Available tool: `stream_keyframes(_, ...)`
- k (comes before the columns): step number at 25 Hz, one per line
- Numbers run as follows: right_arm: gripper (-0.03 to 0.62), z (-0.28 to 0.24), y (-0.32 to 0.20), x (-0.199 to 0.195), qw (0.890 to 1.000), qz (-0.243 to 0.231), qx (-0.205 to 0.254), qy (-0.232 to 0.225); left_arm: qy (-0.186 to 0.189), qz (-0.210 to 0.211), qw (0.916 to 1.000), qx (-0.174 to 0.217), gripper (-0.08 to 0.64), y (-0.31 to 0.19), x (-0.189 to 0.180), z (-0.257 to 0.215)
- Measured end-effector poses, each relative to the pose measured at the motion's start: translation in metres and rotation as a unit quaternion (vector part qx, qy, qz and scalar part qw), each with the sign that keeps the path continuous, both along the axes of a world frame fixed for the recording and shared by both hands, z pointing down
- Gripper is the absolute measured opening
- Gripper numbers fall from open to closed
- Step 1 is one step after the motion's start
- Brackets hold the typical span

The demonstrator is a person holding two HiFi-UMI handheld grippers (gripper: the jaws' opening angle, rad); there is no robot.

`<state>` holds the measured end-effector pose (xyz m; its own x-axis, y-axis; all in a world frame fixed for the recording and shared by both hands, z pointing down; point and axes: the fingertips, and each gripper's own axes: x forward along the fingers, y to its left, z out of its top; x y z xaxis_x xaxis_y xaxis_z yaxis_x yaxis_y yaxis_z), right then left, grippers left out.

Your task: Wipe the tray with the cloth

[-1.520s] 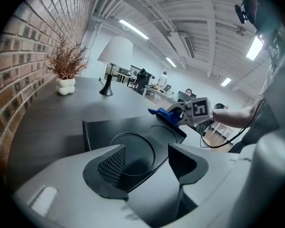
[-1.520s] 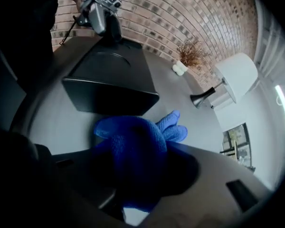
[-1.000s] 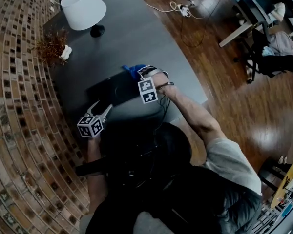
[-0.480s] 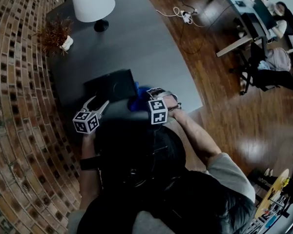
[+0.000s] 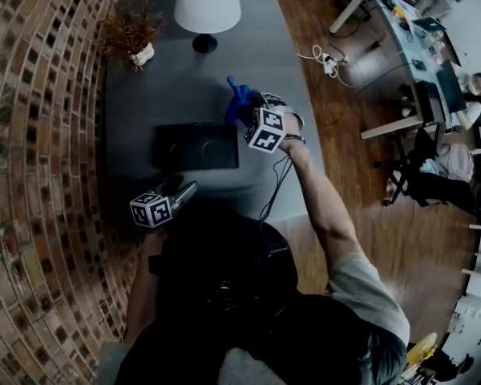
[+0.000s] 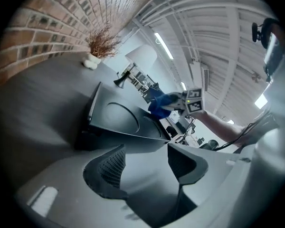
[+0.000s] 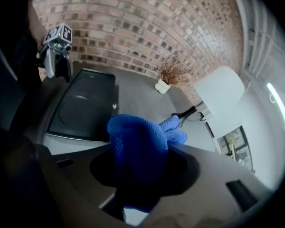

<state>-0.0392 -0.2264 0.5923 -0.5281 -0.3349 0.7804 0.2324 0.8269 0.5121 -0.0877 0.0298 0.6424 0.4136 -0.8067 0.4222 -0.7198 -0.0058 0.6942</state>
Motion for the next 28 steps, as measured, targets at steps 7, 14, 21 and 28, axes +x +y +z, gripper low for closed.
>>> stream_keyframes(7, 0.155, 0.080, 0.036, -0.041, 0.962, -0.194, 0.034, 0.191, 0.067, -0.054, 0.9963, -0.008, 0.255, -0.010, -0.017, 0.015)
stream_keyframes(14, 0.155, 0.090, 0.080, 0.007, 0.957, -0.176, -0.102, 0.208, 0.068, -0.114, 0.9911, 0.007, 0.274, -0.039, -0.066, 0.010)
stream_keyframes(21, 0.161, 0.103, 0.163, 0.038, 0.977, -0.005, -0.193, 0.093, 0.034, -0.078, 0.9963, 0.013, 0.276, -0.101, -0.094, 0.002)
stream_keyframes(28, 0.164, 0.102, 0.198, 0.038, 0.968, 0.057, -0.243, 0.034, 0.012, -0.044, 0.9984, 0.032, 0.310, -0.116, -0.084, -0.013)
